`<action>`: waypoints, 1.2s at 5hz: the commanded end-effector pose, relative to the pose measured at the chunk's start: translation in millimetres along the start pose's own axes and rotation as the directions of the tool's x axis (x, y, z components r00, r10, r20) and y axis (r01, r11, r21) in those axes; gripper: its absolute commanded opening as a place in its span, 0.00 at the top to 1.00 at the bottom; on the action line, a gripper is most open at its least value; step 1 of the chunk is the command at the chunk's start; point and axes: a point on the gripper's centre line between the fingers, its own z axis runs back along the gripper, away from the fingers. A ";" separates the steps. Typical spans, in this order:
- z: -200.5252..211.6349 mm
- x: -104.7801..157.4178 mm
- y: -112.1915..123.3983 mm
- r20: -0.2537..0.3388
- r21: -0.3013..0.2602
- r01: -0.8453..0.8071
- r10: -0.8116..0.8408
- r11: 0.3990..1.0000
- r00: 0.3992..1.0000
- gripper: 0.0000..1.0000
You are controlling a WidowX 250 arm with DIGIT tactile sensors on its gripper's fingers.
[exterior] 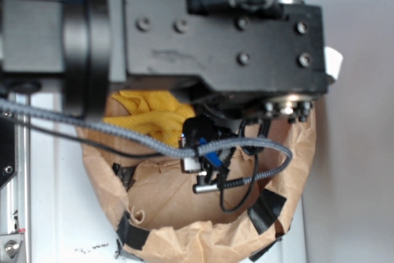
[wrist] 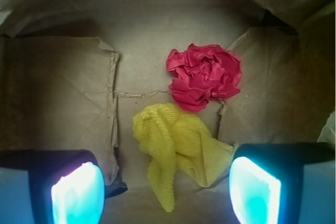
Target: Grab the yellow cloth.
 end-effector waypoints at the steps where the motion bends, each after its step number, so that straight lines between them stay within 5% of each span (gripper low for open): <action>1: 11.9 -0.8 1.0 0.046 0.003 0.005 -0.005 1.000 0.999 0.00; 4: -51.2 -15.6 -0.2 0.110 -0.041 0.081 -0.076 0.996 0.991 0.00; 5: -73.6 1.4 8.0 0.101 0.000 0.079 -0.078 0.997 0.992 0.00; 6: -110.4 5.1 10.8 -0.011 -0.001 0.087 -0.087 0.996 0.996 0.00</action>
